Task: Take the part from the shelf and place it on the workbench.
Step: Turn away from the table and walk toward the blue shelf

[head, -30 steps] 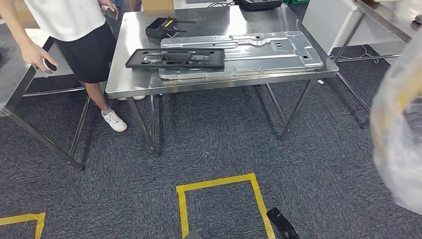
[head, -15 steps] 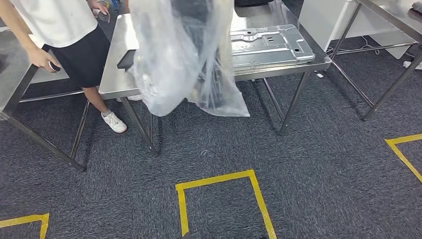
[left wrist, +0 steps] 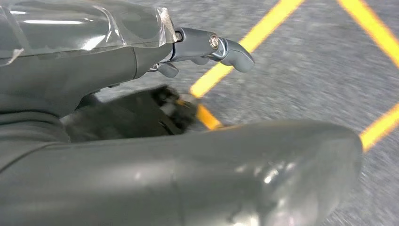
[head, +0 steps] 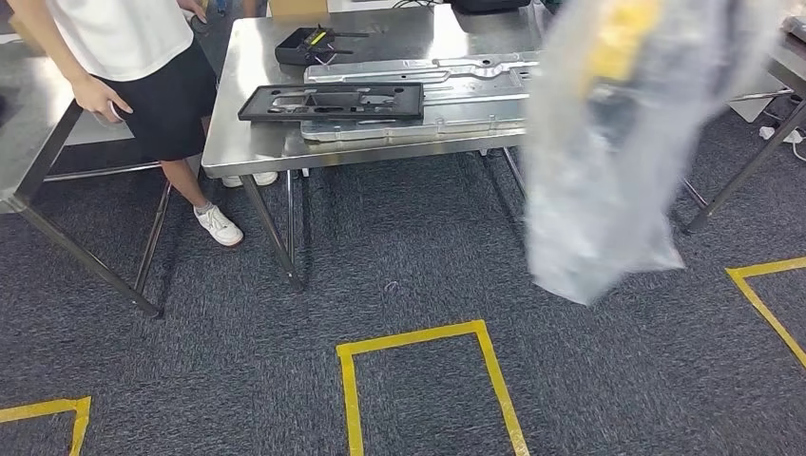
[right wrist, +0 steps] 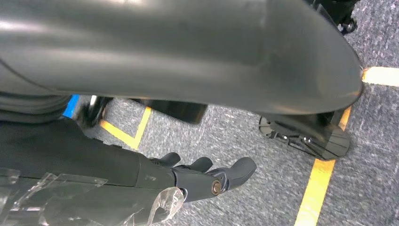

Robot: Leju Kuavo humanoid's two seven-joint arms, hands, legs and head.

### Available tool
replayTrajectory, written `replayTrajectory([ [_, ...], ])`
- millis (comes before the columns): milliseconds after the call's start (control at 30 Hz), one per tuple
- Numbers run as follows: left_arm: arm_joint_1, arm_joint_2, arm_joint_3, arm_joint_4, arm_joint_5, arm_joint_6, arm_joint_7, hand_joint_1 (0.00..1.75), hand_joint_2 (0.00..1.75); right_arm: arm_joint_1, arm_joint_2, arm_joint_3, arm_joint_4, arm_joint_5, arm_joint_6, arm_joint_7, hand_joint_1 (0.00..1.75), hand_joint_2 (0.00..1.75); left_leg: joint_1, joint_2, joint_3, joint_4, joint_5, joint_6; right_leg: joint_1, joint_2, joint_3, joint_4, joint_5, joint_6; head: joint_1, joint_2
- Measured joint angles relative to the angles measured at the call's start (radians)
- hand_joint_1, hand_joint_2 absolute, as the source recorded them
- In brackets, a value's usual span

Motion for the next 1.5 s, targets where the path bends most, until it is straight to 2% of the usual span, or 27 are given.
replayTrajectory([
  [100,0.003,0.015,0.006,0.003,0.021,-0.007,0.042,0.00,0.00,0.001,0.013,0.000,0.008,-0.001,0.004,0.002,0.00,0.00,-0.002,0.001,-0.010,0.000,0.007,0.011,0.000,0.000,-0.071,0.175,-0.098,0.002,0.005,0.000],
  [167,0.007,0.026,0.012,0.005,0.033,-0.011,0.070,0.00,0.00,0.002,0.022,0.000,0.015,-0.002,0.010,0.004,0.00,0.00,-0.006,0.002,-0.018,0.001,0.012,0.013,0.001,0.000,-0.097,0.257,-0.126,0.002,0.006,0.000],
  [200,0.009,0.031,0.015,0.006,0.039,-0.012,0.080,0.00,0.00,0.003,0.026,0.000,0.017,-0.002,0.013,0.005,0.00,0.00,-0.008,0.002,-0.020,0.001,0.014,0.013,0.002,0.000,-0.081,0.240,-0.112,0.000,0.007,0.000],
  [233,0.011,0.035,0.019,0.006,0.043,-0.013,0.089,0.00,0.00,0.003,0.028,0.000,0.019,-0.003,0.014,0.005,0.00,0.00,-0.009,0.002,-0.021,0.001,0.015,0.011,0.003,0.000,-0.047,0.186,-0.086,-0.003,0.008,0.000],
  [300,0.012,0.041,0.026,0.007,0.052,-0.014,0.107,0.00,0.00,0.001,0.032,0.000,0.022,-0.003,0.015,0.006,0.00,0.00,-0.013,0.003,-0.022,0.006,0.016,0.007,0.008,-0.001,0.040,0.034,-0.037,-0.015,0.010,0.000],
  [367,0.011,0.047,0.029,0.007,0.058,-0.014,0.125,0.00,0.00,-0.001,0.035,0.000,0.024,-0.003,0.015,0.006,0.00,0.00,-0.016,0.004,-0.026,0.010,0.017,-0.001,0.013,-0.001,0.081,-0.048,-0.021,-0.025,0.011,0.000],
  [433,0.011,0.055,0.030,0.007,0.062,-0.015,0.137,0.00,0.00,-0.001,0.039,0.000,0.026,-0.003,0.015,0.007,0.00,0.00,-0.016,0.005,-0.029,0.011,0.020,-0.010,0.015,-0.001,0.080,-0.052,-0.017,-0.033,0.011,0.000],
  [500,0.012,0.061,0.031,0.008,0.066,-0.016,0.144,0.00,0.00,-0.001,0.043,0.000,0.029,-0.003,0.014,0.006,0.00,0.00,-0.012,0.003,-0.037,0.032,0.004,-0.021,0.013,-0.003,0.077,-0.055,-0.011,-0.043,0.011,0.000],
  [567,0.013,0.065,0.033,0.008,0.069,-0.017,0.148,0.00,0.00,-0.002,0.046,0.000,0.031,-0.004,0.012,0.005,0.00,0.00,-0.005,0.002,-0.078,0.132,-0.058,-0.037,0.009,-0.004,0.073,-0.056,-0.006,-0.050,0.009,0.000],
  [633,0.014,0.068,0.036,0.009,0.070,-0.017,0.150,0.00,0.00,-0.001,0.047,0.000,0.033,-0.004,0.011,0.004,0.00,0.00,0.003,0.002,-0.141,0.278,-0.125,-0.050,0.008,-0.004,0.068,-0.056,-0.003,-0.052,0.006,0.000],
  [667,0.015,0.069,0.037,0.009,0.071,-0.017,0.149,0.00,0.00,-0.001,0.047,0.000,0.034,-0.004,0.011,0.003,0.00,0.00,0.006,0.002,-0.158,0.319,-0.136,-0.053,0.008,-0.004,0.067,-0.056,-0.002,-0.052,0.006,0.000],
  [700,0.015,0.070,0.038,0.009,0.071,-0.017,0.148,0.00,0.00,0.000,0.048,0.000,0.035,-0.004,0.011,0.003,0.00,0.00,0.008,0.002,-0.159,0.327,-0.130,-0.055,0.008,-0.004,0.067,-0.056,-0.001,-0.051,0.006,0.000],
  [733,0.015,0.072,0.040,0.009,0.071,-0.017,0.146,0.00,0.00,-0.001,0.049,0.000,0.037,-0.004,0.011,0.003,0.00,0.00,0.010,0.002,-0.136,0.283,-0.102,-0.055,0.007,-0.003,0.067,-0.056,0.000,-0.050,0.005,0.000],
  [800,0.014,0.073,0.044,0.009,0.072,-0.016,0.141,0.00,0.00,-0.002,0.051,0.000,0.038,-0.003,0.011,0.001,0.00,0.00,0.011,0.001,-0.057,0.127,-0.034,-0.051,0.007,-0.002,0.069,-0.056,0.001,-0.046,0.005,0.000],
  [833,0.014,0.074,0.046,0.009,0.072,-0.015,0.139,0.00,0.00,-0.002,0.052,0.000,0.038,-0.003,0.011,0.000,0.00,0.00,0.009,0.001,-0.025,0.058,-0.009,-0.047,0.008,-0.001,0.068,-0.055,0.003,-0.041,0.005,0.000],
  [867,0.014,0.074,0.047,0.009,0.072,-0.015,0.137,0.00,0.00,-0.003,0.053,0.000,0.038,-0.002,0.011,-0.001,0.00,0.00,0.006,0.000,-0.011,0.021,0.002,-0.043,0.009,0.000,0.065,-0.055,0.005,-0.036,0.005,0.000],
  [1000,0.015,0.074,0.047,0.009,0.071,-0.017,0.135,0.00,0.00,-0.003,0.053,0.000,0.038,0.000,0.011,-0.006,0.00,0.00,0.001,0.000,-0.020,0.006,0.016,-0.020,0.009,0.000,0.053,-0.049,0.005,-0.015,0.008,0.000],
  [1067,0.013,0.074,0.047,0.009,0.070,-0.017,0.135,0.00,0.00,-0.003,0.054,0.000,0.039,0.000,0.011,-0.007,0.00,0.00,0.004,0.001,-0.025,-0.001,0.027,-0.004,0.007,0.000,0.026,0.018,-0.050,-0.009,0.011,0.001],
  [1133,0.013,0.074,0.048,0.009,0.069,-0.018,0.135,0.00,0.00,-0.003,0.054,0.000,0.039,0.000,0.012,-0.008,0.00,0.00,0.001,0.003,-0.035,-0.002,0.035,0.006,0.006,0.000,-0.028,0.160,-0.134,-0.007,0.015,0.001],
  [1167,0.013,0.074,0.048,0.009,0.069,-0.018,0.135,0.00,0.00,-0.002,0.054,0.000,0.039,0.000,0.012,-0.008,0.00,0.00,-0.001,0.003,-0.041,-0.002,0.039,0.009,0.007,0.000,-0.051,0.223,-0.161,-0.007,0.015,0.001],
  [1200,0.014,0.074,0.048,0.009,0.069,-0.019,0.135,0.00,0.00,-0.002,0.054,0.000,0.040,0.000,0.012,-0.008,0.00,0.00,-0.003,0.003,-0.047,-0.002,0.043,0.010,0.007,0.000,-0.059,0.258,-0.171,-0.006,0.016,0.001],
  [1233,0.014,0.074,0.048,0.010,0.069,-0.020,0.135,0.00,0.00,-0.002,0.054,0.000,0.041,0.000,0.012,-0.009,0.00,0.00,-0.004,0.003,-0.052,-0.001,0.048,0.010,0.007,0.000,-0.048,0.252,-0.162,-0.007,0.016,0.001],
  [1267,0.014,0.074,0.048,0.010,0.069,-0.020,0.135,0.00,0.00,-0.002,0.054,0.000,0.042,0.000,0.012,-0.009,0.00,0.00,-0.005,0.003,-0.056,-0.001,0.052,0.008,0.007,0.000,-0.013,0.199,-0.135,-0.009,0.017,0.001],
  [1333,0.014,0.074,0.048,0.010,0.068,-0.021,0.135,0.00,0.00,-0.004,0.054,0.000,0.042,0.000,0.012,-0.012,0.00,0.00,-0.006,0.002,-0.064,0.002,0.060,0.001,0.008,0.000,0.088,0.033,-0.078,-0.014,0.018,0.001],
  [1367,0.014,0.074,0.048,0.010,0.068,-0.022,0.134,0.00,0.00,-0.005,0.054,0.000,0.043,0.000,0.012,-0.013,0.00,0.00,-0.007,0.002,-0.067,0.004,0.063,-0.004,0.010,0.000,0.124,-0.029,-0.058,-0.017,0.018,0.001],
  [1400,0.013,0.074,0.048,0.010,0.068,-0.022,0.134,0.00,0.00,-0.006,0.055,0.000,0.043,-0.001,0.012,-0.015,0.00,0.00,-0.008,0.003,-0.069,0.008,0.067,-0.009,0.012,0.001,0.141,-0.063,-0.051,-0.020,0.018,0.001],
  [1500,0.013,0.074,0.048,0.010,0.067,-0.024,0.132,0.00,0.00,-0.006,0.059,0.000,0.043,-0.002,0.013,-0.017,0.00,0.00,-0.007,0.003,-0.080,0.014,0.076,-0.028,0.013,0.001,0.128,-0.071,-0.040,-0.034,0.018,0.001],
])
